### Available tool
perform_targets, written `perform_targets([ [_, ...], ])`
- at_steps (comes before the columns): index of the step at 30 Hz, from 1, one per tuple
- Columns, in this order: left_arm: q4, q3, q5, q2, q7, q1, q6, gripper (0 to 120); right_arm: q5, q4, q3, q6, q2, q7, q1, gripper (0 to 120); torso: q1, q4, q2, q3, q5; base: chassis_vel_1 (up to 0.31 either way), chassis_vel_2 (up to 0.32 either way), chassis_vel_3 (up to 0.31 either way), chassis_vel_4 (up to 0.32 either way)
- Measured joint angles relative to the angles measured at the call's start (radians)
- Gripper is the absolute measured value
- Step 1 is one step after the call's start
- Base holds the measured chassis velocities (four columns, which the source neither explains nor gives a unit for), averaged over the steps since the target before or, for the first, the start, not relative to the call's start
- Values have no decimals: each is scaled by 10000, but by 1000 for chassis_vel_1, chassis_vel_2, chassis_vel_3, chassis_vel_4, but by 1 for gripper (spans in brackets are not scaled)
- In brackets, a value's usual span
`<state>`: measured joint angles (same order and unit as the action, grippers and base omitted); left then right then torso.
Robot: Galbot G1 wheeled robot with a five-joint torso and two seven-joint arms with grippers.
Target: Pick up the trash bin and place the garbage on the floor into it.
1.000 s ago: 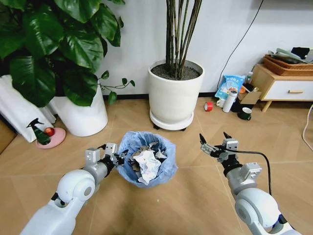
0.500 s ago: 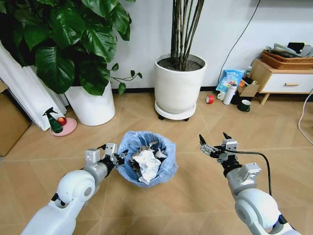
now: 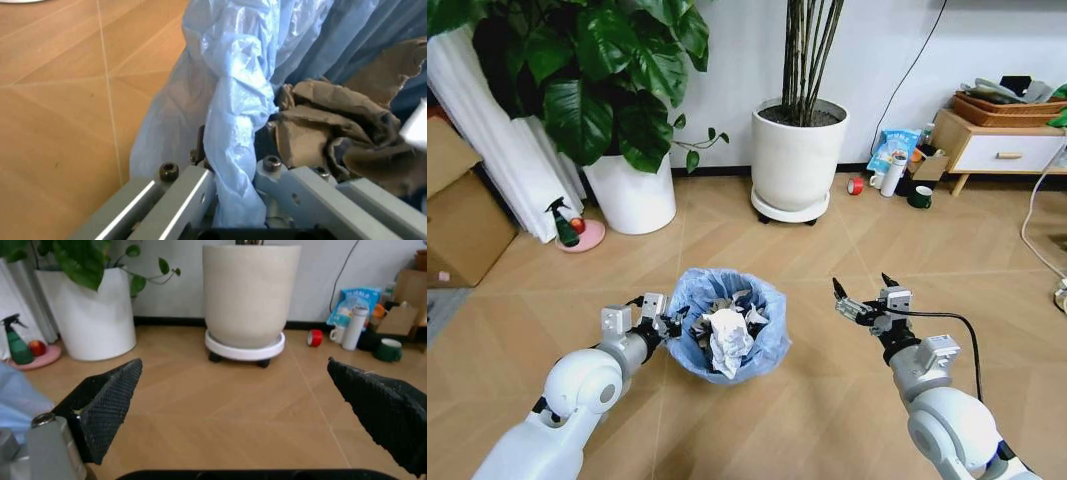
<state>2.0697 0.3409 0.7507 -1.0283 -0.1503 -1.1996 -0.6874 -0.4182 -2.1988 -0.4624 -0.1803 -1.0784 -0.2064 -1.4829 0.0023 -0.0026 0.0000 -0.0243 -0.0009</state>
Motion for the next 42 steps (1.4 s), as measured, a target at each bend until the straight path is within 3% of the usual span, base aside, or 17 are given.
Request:
perform_targets([
  [3, 11, 5, -17, -23, 4, -24, 3, 0, -2, -7, -25, 0, -1, 0, -27, 100, 1, -1, 0, -2, -16, 318, -153, -326, 154],
  [13, 107, 88, -93, -35, 40, -178, 18, 0, 36, -19, -41, 10, -117, 0, -148, 100, 2, 0, 0, -2, -5, 356, -188, -350, 199],
  [15, 123, 98, -115, -44, 48, -210, 22, 0, 47, -28, -49, 25, -123, 0, -166, 100, 1, 3, 0, -1, -17, 371, -217, -347, 244],
  [18, 139, 104, -129, -46, 56, -228, 24, 0, 51, -36, -69, 34, -128, 0, -193, 100, 0, -1, 0, 0, 4, 360, -216, -346, 211],
  [20, 141, 112, -155, -62, 58, -236, 33, 0, 61, -68, -100, 50, -139, 0, -244, 100, 1, 0, -1, -1, -19, 353, -244, -373, 224],
  [22, 141, 117, -161, -68, 60, -236, 37, 0, 70, -74, -106, 55, -143, 0, -263, 100, 1, 4, 0, -1, -15, 363, -198, -374, 229],
  [23, 137, 126, -172, -69, 62, -235, 43, 0, 85, -79, -115, 64, -152, 0, -289, 100, 0, -5, 0, 0, 6, 363, -233, -364, 187],
  [25, 118, 129, -204, -73, 75, -250, 52, 0, 100, -97, -136, 80, -174, -1, -315, 100, 1, -1, 0, -1, -17, 349, -230, -368, 196],
  [28, 115, 145, -242, -73, 84, -292, 57, 0, 117, -99, -147, 98, -197, -2, -332, 100, 0, 2, 0, 0, -1, 363, -214, -348, 226],
  [30, 124, 159, -250, -71, 92, -317, 59, 0, 130, -101, -165, 125, -213, -5, -360, 100, 1, 1, -1, -2, -16, 368, -195, -344, 217],
  [33, 131, 184, -265, -105, 93, -309, 64, 0, 131, -110, -176, 135, -195, -7, -396, 100, 0, 0, 0, 0, -4, 371, -221, -343, 214],
  [42, 127, 203, -368, -177, 195, -359, 75, 0, 138, -97, -163, 137, -212, -5, -462, 100, 1, 4, -1, -2, -13, 327, -220, -323, 226],
])
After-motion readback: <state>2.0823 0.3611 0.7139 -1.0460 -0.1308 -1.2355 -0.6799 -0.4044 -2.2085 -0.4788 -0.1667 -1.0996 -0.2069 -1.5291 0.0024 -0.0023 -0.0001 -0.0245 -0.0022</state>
